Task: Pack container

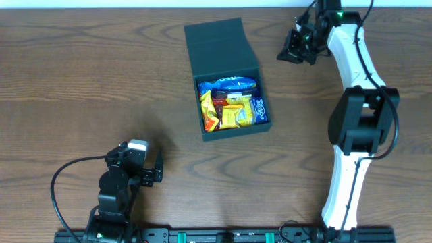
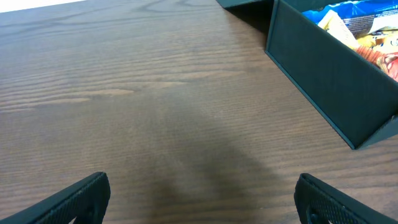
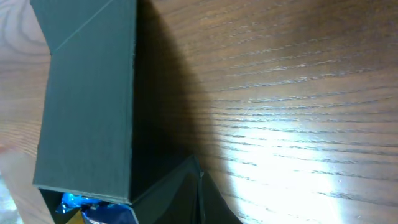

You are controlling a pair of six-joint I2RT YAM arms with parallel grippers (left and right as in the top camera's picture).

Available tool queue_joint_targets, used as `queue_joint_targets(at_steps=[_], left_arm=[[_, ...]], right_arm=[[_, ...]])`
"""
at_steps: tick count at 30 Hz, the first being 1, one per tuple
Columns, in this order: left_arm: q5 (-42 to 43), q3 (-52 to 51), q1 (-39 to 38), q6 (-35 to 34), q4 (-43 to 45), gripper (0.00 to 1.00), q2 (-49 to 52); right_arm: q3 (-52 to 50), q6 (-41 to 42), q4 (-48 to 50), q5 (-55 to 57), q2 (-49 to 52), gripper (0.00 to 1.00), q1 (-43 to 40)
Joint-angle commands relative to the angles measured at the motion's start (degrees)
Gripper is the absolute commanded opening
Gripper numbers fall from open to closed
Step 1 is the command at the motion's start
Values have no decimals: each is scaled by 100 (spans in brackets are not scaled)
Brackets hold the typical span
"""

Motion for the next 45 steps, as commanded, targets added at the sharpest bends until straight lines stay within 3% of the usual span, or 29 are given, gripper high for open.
queue_joint_targets(at_steps=[1,13,25,31,45], left_arm=[[-66,-168,20,59,-44,96,-44],[-66,-168,20,59,-44,96,-44],[-66,-168,20,59,-44,95,-44],[-66,-168,20,59,-44,95,-44],[-66,-168,20,59,-44,95,-44]], right_arm=[[151,-131,28,-17,254,2,-114],[151,-63,529,11,710,1,-136],[151,92,1014,-767,1130,1,142],[151,621,1596,-1539,1130,2,229],[149,1012,1998,-1687,1132,2,514]])
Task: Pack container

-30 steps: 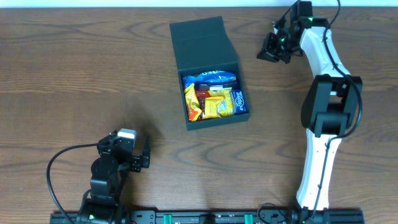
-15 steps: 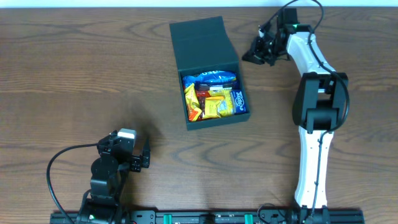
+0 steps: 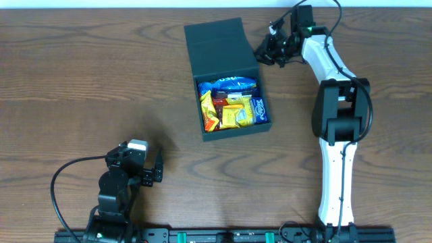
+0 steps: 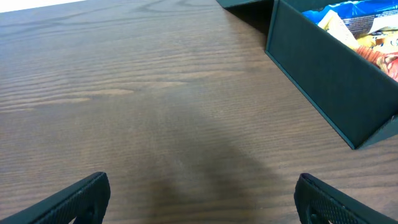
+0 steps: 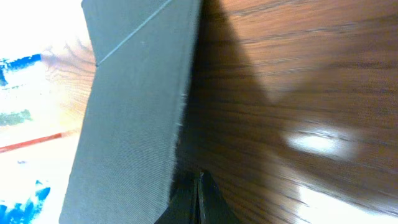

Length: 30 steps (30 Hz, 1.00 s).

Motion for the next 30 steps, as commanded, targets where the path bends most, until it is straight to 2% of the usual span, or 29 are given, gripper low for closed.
queue_joint_targets(at_steps=[1,10,18,30], left_arm=[[-66,-168,20,59,-44,95,-44],[-66,-168,20,59,-44,95,-44],[-66,-168,20,59,-44,95,-44],[-66,-168,20,59,-44,95,-44]], right_arm=[[138,162,109,-284,48,1,63],[138,468,623,-1257,50,1,96],[138,503,619,-1891,50,2,129],[136,474,511,90,50,1,278]])
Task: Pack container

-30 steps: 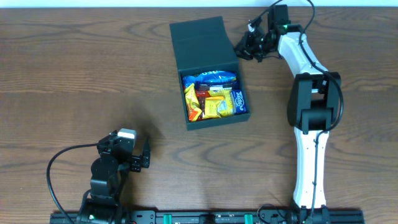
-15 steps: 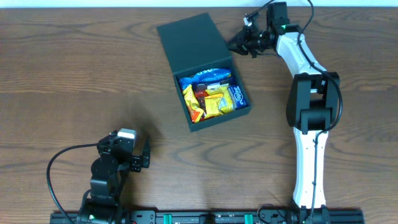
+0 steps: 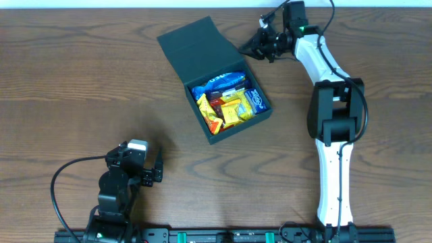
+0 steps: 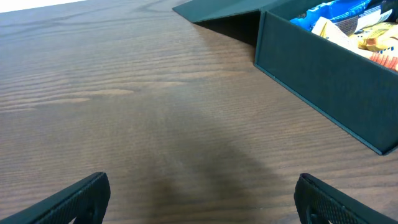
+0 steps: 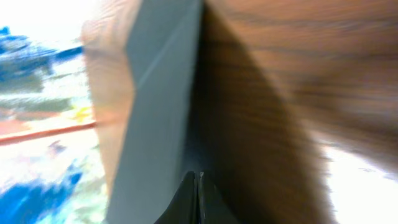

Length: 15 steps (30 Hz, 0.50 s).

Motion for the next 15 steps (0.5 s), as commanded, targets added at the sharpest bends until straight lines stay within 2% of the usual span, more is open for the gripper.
queue_joint_targets(at_steps=[1,7,15], left_arm=[[-66,-168,20,59,-44,95,-44],[-66,-168,20,59,-44,95,-44],[-66,-168,20,59,-44,95,-44]], right_arm=[[57,15,-61,546,48,2,48],[-15,15,-205,520,162,2,107],[-15,133,310,37,417,2,260]])
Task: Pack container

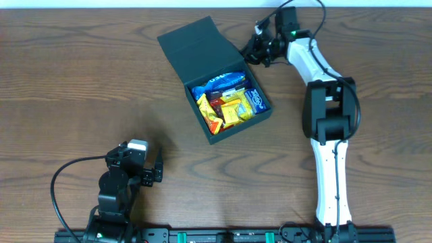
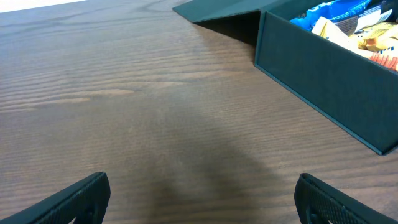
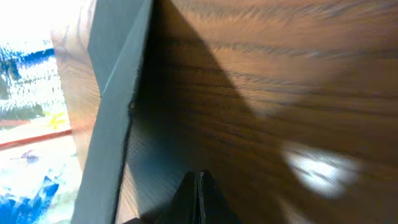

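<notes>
A dark green box [image 1: 260, 118] stands askew at the table's middle, packed with bright snack packets [image 1: 228, 101]. Its open lid [image 1: 196, 42] lies flat toward the far left. My right gripper [image 1: 251, 51] is shut and holds nothing, at the box's far right corner beside the lid's hinge. In the right wrist view its closed tips [image 3: 198, 198] hover over the wood right of the lid's edge [image 3: 118, 99]. My left gripper [image 2: 202, 199] rests open low at the near left, with the box wall [image 2: 323, 74] ahead to its right.
The wood table [image 1: 81, 81] stretches bare to the left of the box. A black cable [image 1: 64, 182] loops beside the left arm's base. The right arm's white links [image 1: 331, 169] run down the right side of the table.
The box has stayed put. In the right wrist view the lid's edge now sits further left, so my shut right gripper has drawn slightly away from it. The left arm is unmoved.
At first the box stood square to the table, with my shut right gripper well off to its far right. Then the gripper was at the lid's right edge. After that the box stood turned, lid end swung left, and it remains so.
</notes>
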You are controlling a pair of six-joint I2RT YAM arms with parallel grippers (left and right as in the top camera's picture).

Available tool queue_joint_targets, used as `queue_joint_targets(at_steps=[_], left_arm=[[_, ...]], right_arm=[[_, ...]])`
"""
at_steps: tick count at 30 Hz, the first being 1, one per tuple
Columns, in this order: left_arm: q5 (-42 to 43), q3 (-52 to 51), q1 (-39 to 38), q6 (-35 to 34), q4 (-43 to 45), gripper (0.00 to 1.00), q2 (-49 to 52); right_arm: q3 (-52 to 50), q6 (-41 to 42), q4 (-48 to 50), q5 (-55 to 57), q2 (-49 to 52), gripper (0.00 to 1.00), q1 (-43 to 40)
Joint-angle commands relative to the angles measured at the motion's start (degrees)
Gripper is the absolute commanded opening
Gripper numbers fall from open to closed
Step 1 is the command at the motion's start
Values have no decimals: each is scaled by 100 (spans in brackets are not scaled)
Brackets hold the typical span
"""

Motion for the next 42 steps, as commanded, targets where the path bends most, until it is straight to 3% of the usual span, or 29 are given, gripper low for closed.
queue_joint_targets(at_steps=[1,18,26,29,32,39,42], left_arm=[[-66,-168,20,59,-46,95,-44],[-66,-168,20,59,-46,95,-44],[-66,-168,20,59,-46,96,-44],[-66,-168,20,59,-46,95,-44],[-66,-168,20,59,-46,95,-44],[-66,-168,20,59,-46,96,-44],[-66,-168,20,59,-46,95,-44]], right_arm=[[-15,149,151,-343,107,2,81],[-15,678,1137,-2715,107,1,170],[-15,481,1176,-3110,107,1,160],[-15,350,1152,-2793,107,2,149],[-15,109,765,-2334,44,1,87],[-15,-1635,-1215,-1399,-588,2,81],[-15,-2000,-1646,-944,-844,2,85]])
